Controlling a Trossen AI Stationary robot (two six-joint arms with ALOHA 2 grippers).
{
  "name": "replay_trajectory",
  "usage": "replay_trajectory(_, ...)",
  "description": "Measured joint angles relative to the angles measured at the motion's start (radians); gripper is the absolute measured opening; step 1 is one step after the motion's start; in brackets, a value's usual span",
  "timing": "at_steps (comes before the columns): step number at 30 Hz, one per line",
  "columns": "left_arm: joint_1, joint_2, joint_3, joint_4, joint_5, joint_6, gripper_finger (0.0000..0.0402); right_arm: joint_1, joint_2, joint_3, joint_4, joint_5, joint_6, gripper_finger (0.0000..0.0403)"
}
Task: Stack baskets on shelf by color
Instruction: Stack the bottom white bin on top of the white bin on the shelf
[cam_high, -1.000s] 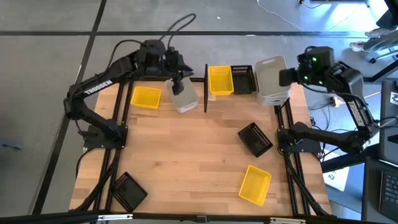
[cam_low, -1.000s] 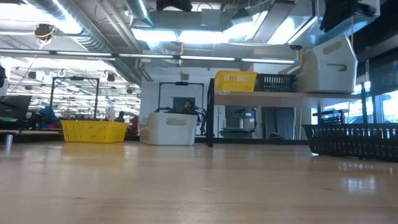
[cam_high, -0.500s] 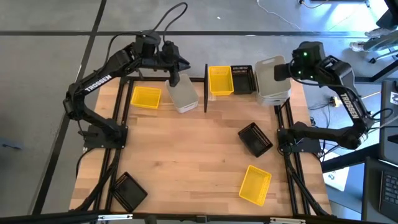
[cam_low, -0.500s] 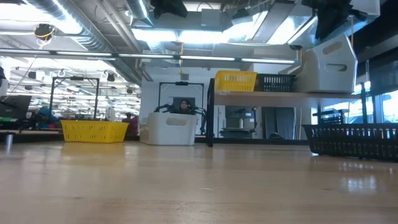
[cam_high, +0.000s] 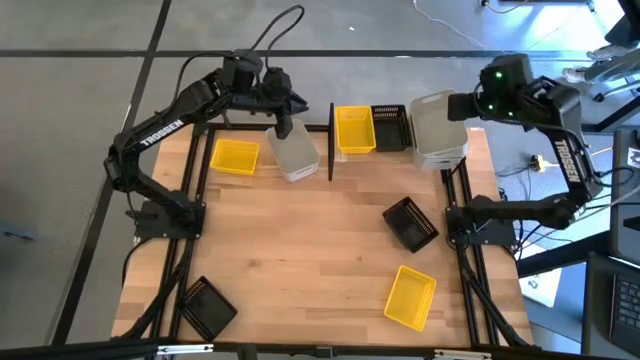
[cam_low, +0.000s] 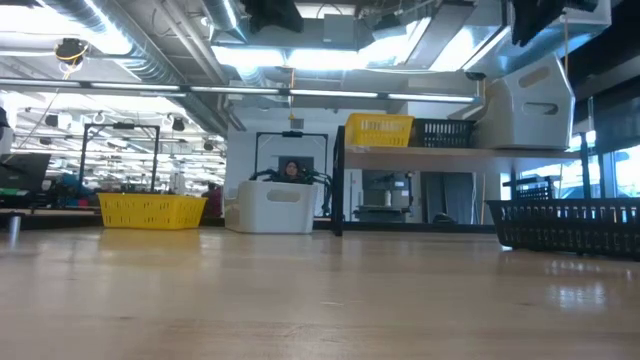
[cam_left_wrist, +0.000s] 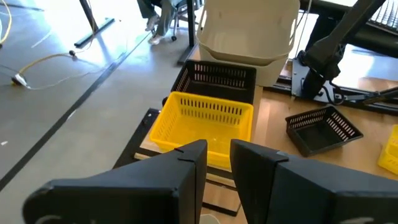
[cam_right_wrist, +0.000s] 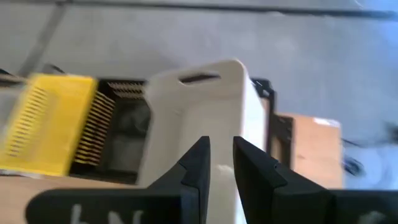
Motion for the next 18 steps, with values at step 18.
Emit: replay_trajectory(18, -0.001, 0.033, 0.000, 0.006, 0.000, -0.002, 0.0063, 0.000, 0.160, 0.008, -0.120, 0.087, 0.021, 0.0067)
